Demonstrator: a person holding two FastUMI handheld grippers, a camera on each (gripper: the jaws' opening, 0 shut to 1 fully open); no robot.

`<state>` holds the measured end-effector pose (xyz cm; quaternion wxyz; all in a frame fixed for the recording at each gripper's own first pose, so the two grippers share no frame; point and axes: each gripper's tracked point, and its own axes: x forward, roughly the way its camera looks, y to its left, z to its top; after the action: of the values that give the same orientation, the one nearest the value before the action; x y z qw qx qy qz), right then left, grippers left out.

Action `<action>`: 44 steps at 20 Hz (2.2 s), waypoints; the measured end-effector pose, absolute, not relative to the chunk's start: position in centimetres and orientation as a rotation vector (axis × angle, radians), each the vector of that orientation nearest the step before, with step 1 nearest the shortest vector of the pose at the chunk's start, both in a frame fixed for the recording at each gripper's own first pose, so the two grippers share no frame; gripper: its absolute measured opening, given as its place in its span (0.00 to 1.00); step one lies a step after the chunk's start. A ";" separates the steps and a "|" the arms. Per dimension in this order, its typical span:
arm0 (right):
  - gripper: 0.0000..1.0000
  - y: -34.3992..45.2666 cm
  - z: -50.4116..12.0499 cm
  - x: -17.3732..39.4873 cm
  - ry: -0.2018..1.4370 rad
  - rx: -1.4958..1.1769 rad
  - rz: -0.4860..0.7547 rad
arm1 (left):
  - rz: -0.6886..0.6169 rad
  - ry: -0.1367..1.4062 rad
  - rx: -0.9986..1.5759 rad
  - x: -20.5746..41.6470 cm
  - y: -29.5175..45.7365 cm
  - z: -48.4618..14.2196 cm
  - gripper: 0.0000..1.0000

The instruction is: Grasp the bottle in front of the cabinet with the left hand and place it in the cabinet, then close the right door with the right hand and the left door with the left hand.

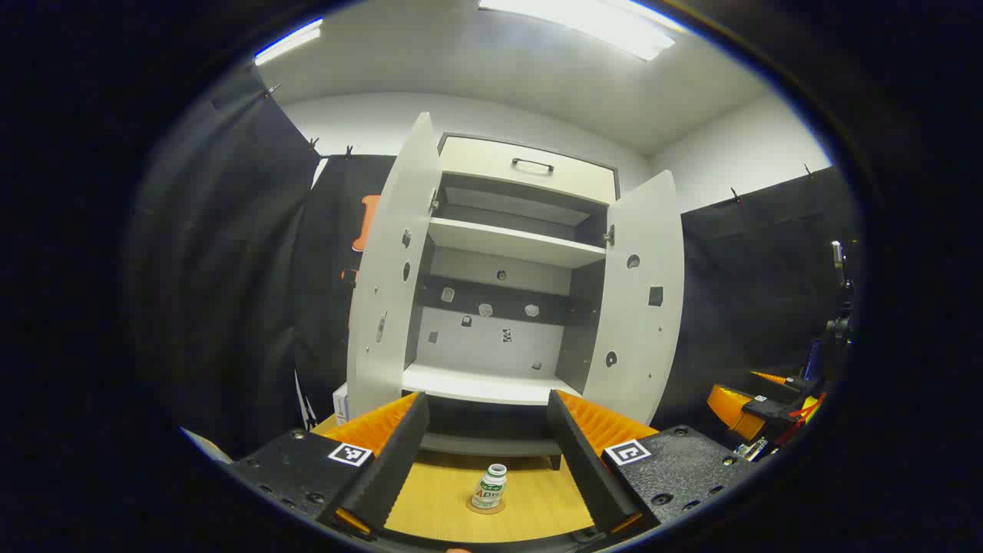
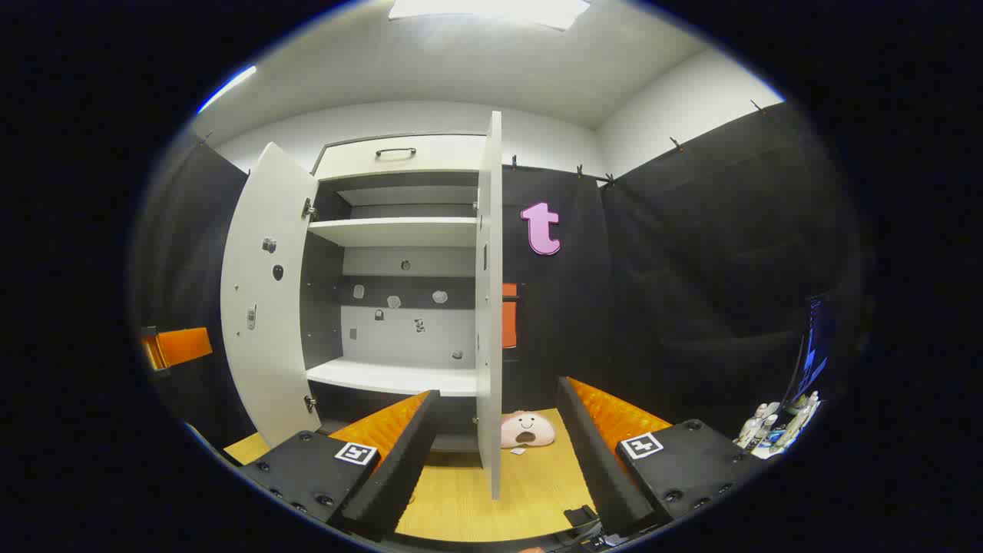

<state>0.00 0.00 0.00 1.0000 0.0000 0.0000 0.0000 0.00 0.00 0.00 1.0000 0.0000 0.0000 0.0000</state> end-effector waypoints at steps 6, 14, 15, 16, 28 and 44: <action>0.99 0.5 0.6 2.8 0.000 -0.043 0.007 | 0.064 -0.009 0.005 1.6 2.1 0.8 0.95; 0.99 0.9 0.7 4.4 0.014 -0.052 0.002 | 0.088 -0.018 -0.017 2.8 5.1 1.1 0.92; 0.99 1.1 0.9 4.3 0.010 -0.056 -0.005 | 0.079 -0.015 -0.014 2.9 5.2 1.1 0.95; 0.99 1.4 1.1 4.3 0.006 -0.059 -0.011 | 0.073 -0.012 -0.009 3.0 5.2 1.2 0.92; 0.99 1.7 1.5 3.9 -0.020 -0.091 -0.040 | 0.005 0.016 -0.029 4.8 3.0 -0.5 0.92; 0.99 -0.5 1.7 4.3 -0.028 -0.111 -0.128 | -0.138 0.136 -0.049 11.9 -2.6 -11.0 0.95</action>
<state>4.26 -0.45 1.74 0.9963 -0.0555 -0.0140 -0.0639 11.94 -2.58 -11.00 0.9950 -0.0246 0.0681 -0.0691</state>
